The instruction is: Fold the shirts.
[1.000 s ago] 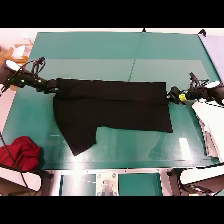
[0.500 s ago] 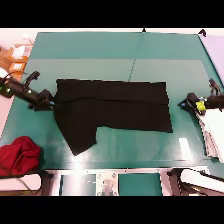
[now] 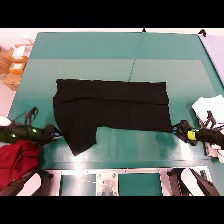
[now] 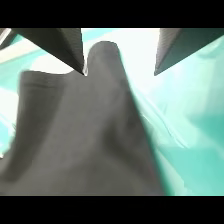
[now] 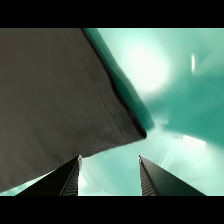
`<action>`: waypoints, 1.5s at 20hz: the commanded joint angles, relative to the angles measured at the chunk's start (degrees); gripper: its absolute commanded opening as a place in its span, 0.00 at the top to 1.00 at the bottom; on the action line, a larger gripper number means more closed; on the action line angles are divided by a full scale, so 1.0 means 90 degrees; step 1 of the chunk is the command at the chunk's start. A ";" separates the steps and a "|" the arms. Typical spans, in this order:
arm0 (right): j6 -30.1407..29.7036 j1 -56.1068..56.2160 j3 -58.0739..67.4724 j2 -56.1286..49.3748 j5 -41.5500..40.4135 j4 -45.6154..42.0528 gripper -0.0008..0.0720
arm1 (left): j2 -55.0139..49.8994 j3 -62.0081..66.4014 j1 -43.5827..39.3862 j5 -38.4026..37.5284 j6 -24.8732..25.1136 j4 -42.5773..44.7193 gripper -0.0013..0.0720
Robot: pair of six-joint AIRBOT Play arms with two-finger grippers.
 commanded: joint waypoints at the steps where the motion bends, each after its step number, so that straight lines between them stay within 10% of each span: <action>1: 0.0007 -0.0015 -0.0733 0.0236 -0.0576 0.0661 0.40 | 0.0165 -0.0974 0.0022 0.0957 0.0376 -0.0923 0.32; 7: -0.0015 -0.0012 -0.1396 0.0236 -0.1438 0.1566 0.40 | -0.0180 -0.1489 0.0022 0.1926 0.1297 -0.2506 0.32; 11: -0.0012 0.0495 -0.1401 0.0214 -0.1965 0.2125 0.40 | -0.0206 -0.1489 0.0024 0.2030 0.2327 -0.3922 0.70; 12: -0.0010 0.0748 -0.1401 0.0146 -0.2096 0.2312 0.40 | -0.0206 -0.1489 0.0024 0.1989 0.2382 -0.3917 0.93; 16: 0.0012 0.1610 -0.1401 -0.0325 -0.2341 0.2861 0.40 | -0.0202 -0.1443 0.0024 0.1778 0.2477 -0.3910 0.96; 18: 0.0005 0.1780 -0.1399 -0.0413 -0.2472 0.2934 0.55 | -0.0194 -0.1224 0.0024 0.1642 0.2487 -0.3905 0.96; 20: -0.0352 0.1724 -0.1365 -0.0406 -0.2467 0.2922 0.97 | -0.0189 -0.0928 0.0024 0.1401 0.2348 -0.3674 0.96; 30: -0.0104 0.0211 0.0138 0.0243 0.0114 -0.0034 0.97 | 0.1936 0.0398 0.0024 -0.0435 -0.0136 -0.0566 0.96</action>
